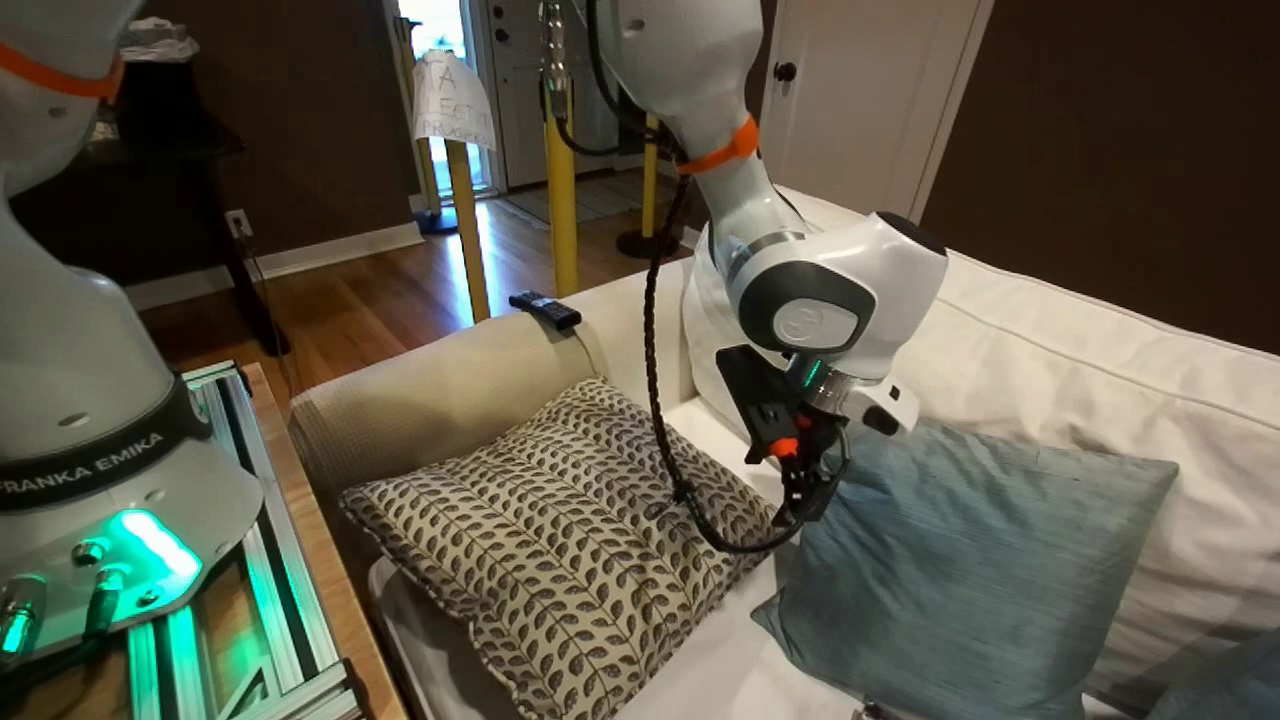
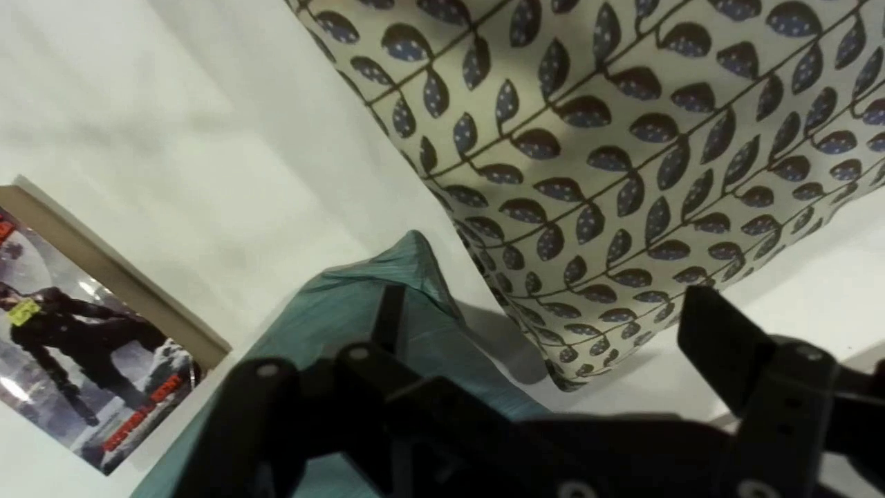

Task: Move the brown pillow to the right then move the grey pillow to the left.

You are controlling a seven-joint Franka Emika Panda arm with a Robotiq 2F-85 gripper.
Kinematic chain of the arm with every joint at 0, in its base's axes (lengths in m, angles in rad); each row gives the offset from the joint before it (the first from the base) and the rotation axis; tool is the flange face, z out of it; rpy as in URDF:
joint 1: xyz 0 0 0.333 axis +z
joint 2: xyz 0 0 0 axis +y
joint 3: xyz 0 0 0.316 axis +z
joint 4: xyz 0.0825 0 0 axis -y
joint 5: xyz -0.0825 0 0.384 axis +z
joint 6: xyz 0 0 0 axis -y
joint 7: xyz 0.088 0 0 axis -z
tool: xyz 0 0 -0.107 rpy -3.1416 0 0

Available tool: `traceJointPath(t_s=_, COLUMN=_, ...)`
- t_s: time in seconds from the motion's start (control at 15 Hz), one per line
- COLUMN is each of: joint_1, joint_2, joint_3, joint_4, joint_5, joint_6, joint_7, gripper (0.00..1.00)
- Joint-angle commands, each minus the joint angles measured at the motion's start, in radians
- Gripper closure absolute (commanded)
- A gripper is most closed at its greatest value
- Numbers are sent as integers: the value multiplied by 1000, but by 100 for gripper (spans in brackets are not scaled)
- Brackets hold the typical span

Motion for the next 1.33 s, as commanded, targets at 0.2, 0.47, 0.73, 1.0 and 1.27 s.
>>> traceJointPath(t_s=0.2, joint_1=22, joint_2=246, joint_3=18, joint_4=275, joint_5=9, joint_6=-81, joint_7=44, gripper=0)
traceJointPath(t_s=0.47, joint_1=51, joint_2=366, joint_3=11, joint_4=387, joint_5=13, joint_6=-72, joint_7=123, gripper=0)
traceJointPath(t_s=0.73, joint_1=69, joint_2=463, joint_3=9, joint_4=485, joint_5=16, joint_6=-63, joint_7=196, gripper=0)
traceJointPath(t_s=1.0, joint_1=81, joint_2=543, joint_3=5, joint_4=577, joint_5=3, joint_6=-113, joint_7=225, gripper=14)
traceJointPath(t_s=1.27, joint_1=66, joint_2=560, joint_3=25, joint_4=635, joint_5=8, joint_6=-240, joint_7=191, gripper=49)
